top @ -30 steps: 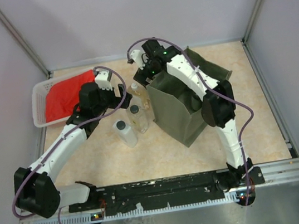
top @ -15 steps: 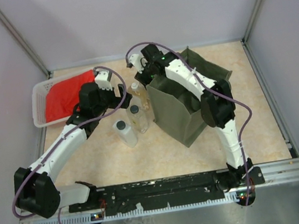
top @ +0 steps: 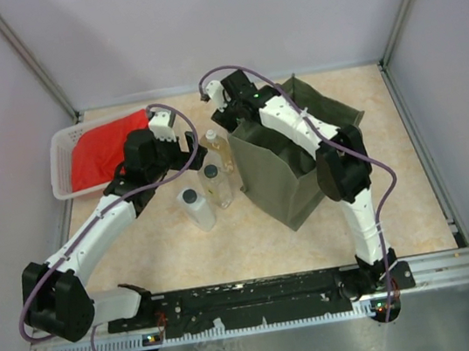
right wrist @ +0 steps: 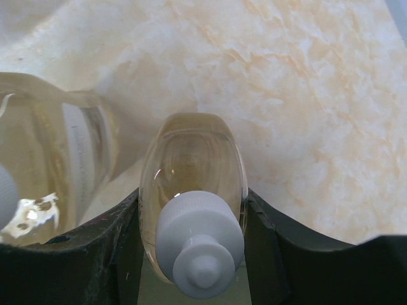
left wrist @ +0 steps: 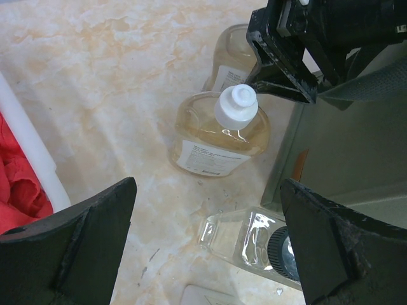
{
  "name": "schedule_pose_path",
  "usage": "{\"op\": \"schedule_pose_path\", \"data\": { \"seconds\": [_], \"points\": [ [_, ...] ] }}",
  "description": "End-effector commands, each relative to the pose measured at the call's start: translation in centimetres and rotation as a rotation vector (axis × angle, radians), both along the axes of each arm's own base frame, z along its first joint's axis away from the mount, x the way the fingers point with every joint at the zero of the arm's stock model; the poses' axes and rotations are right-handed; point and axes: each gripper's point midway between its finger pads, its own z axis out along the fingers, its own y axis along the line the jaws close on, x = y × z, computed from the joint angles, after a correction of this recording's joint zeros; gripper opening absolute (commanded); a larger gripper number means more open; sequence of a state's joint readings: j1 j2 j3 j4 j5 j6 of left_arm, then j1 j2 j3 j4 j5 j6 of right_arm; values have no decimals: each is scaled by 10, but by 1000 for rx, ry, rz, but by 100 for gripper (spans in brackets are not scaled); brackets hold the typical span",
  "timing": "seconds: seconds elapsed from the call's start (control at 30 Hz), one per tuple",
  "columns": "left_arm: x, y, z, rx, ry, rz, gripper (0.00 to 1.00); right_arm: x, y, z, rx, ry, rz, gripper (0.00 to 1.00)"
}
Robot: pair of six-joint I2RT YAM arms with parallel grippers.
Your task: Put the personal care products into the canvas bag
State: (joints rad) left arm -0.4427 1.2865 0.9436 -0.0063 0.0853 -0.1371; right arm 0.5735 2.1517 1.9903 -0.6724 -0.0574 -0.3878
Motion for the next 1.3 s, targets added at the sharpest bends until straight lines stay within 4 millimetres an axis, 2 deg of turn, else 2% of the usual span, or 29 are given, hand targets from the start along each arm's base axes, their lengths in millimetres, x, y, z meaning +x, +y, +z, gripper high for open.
{"op": "schedule_pose_path", "data": {
  "seconds": [0.0,0.2,0.33,0.4,0.53,0.7,0.77,0.83,0.9,1.07,1.27],
  "points": [
    [4,0,7,-11,-26,6,100,29,-9,113,113,-283,-146,0],
    [2,-2,7,-20,-19,0,100,19,-26,218,266,-475,-230,0],
    [2,-2,6,-24,-14,-2,100,3,-39,274,357,-578,-252,0],
    [1,-2,4,-24,-11,-1,100,-3,-41,288,375,-602,-243,0],
    [1,-3,3,-28,-7,-3,100,-4,-51,293,330,-608,-274,0],
    [3,-4,4,-28,-10,-6,100,-33,-71,348,425,-710,-298,0],
    [3,-6,4,-31,-6,-13,100,-57,-86,379,471,-767,-310,0],
    [3,-7,3,-35,-2,-19,100,-77,-97,400,510,-804,-313,0],
    [4,-7,0,-33,4,-16,100,-96,-110,410,533,-820,-322,0],
    [6,-3,-5,-13,1,3,100,-138,-148,410,554,-828,-389,0],
    [9,-1,-6,-5,-16,19,100,-165,-172,370,524,-758,-439,0]
  ]
}}
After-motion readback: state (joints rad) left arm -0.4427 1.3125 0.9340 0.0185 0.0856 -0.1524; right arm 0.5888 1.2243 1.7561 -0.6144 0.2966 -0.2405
